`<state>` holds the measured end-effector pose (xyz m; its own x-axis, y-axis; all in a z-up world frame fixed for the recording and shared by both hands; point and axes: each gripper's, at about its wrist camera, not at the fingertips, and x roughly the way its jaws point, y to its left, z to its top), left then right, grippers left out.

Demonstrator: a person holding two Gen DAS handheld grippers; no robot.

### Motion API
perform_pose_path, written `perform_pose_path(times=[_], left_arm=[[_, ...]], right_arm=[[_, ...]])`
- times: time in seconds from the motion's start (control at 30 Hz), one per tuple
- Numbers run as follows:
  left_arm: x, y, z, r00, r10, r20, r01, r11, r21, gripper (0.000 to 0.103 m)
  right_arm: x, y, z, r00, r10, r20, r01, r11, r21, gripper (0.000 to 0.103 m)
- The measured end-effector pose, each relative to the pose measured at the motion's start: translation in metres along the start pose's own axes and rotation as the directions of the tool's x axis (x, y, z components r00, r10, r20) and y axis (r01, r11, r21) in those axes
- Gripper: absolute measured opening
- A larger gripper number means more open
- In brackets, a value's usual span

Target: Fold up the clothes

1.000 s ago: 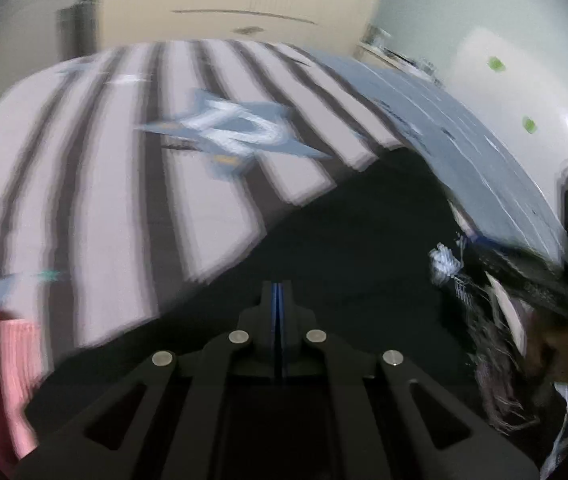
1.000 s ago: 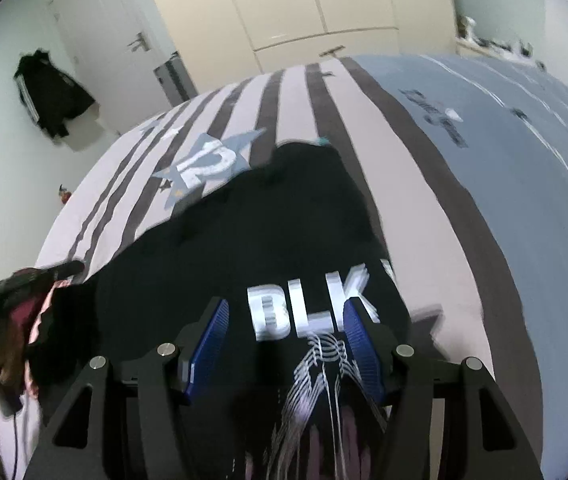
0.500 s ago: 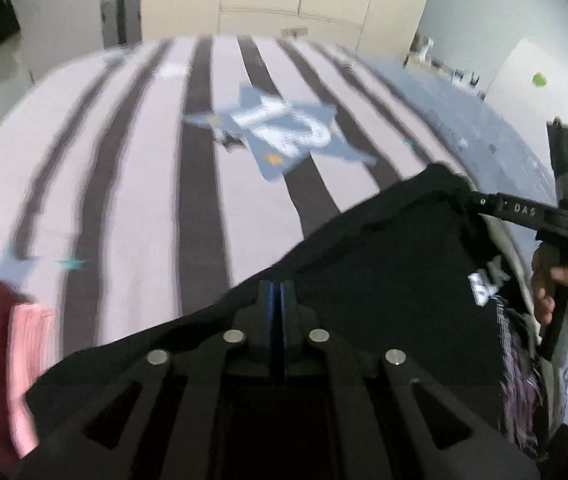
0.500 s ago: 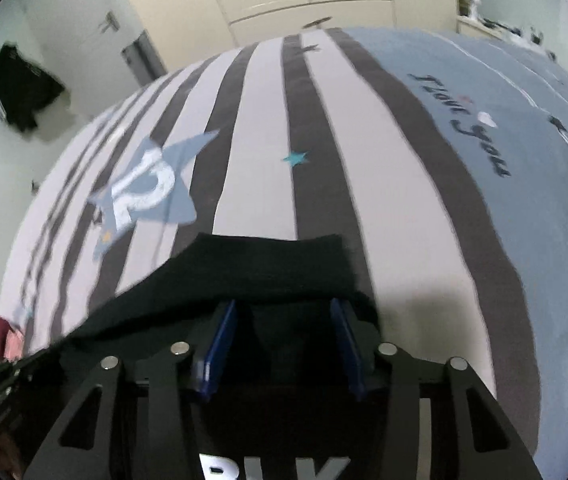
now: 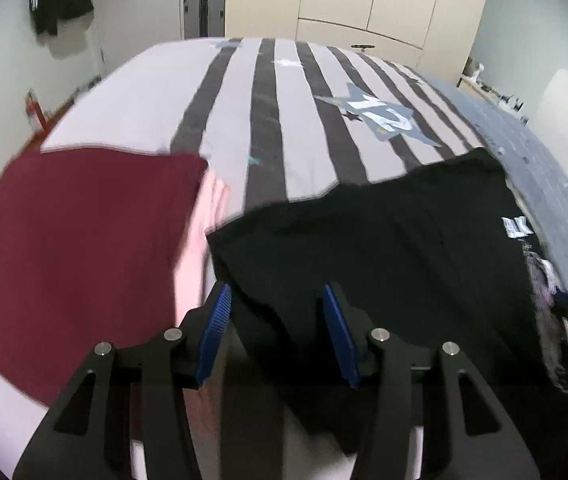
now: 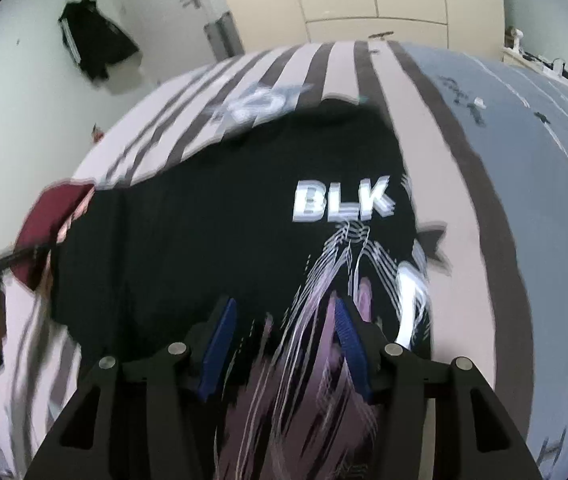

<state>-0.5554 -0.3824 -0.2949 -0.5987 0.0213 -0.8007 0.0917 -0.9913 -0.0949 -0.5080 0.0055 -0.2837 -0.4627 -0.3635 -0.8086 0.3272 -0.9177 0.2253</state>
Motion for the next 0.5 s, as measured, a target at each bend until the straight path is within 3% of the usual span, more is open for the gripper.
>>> perform_pose_path(times=[0.13, 0.3, 0.37, 0.4, 0.5], left_arm=[[0.02, -0.001, 0.015, 1.0, 0.014, -0.028, -0.012, 0.999, 0.048, 0.045], [0.038, -0.001, 0.019, 0.996, -0.006, -0.092, 0.013, 0.997, 0.075, 0.043], [0.039, 0.0, 0.018, 0.995, -0.026, -0.098, 0.034, 0.996, 0.078, 0.022], [0.039, 0.0, 0.018, 0.994, -0.032, -0.103, 0.041, 0.996, 0.078, 0.001], [0.03, 0.002, 0.023, 0.997, -0.021, -0.079, 0.028, 0.996, 0.082, 0.0]], right_arm=[[0.002, 0.004, -0.032, 0.999, -0.001, -0.051, 0.003, 1.0, 0.03, 0.048], [-0.001, -0.007, -0.03, 0.999, -0.007, -0.038, 0.01, 0.995, 0.096, 0.048], [-0.001, -0.007, -0.029, 0.999, -0.006, -0.034, 0.01, 0.994, 0.107, 0.048], [0.0, -0.007, -0.028, 0.999, -0.005, -0.034, 0.009, 0.994, 0.111, 0.048], [0.001, -0.006, -0.027, 0.999, -0.002, -0.033, 0.005, 0.993, 0.12, 0.048]])
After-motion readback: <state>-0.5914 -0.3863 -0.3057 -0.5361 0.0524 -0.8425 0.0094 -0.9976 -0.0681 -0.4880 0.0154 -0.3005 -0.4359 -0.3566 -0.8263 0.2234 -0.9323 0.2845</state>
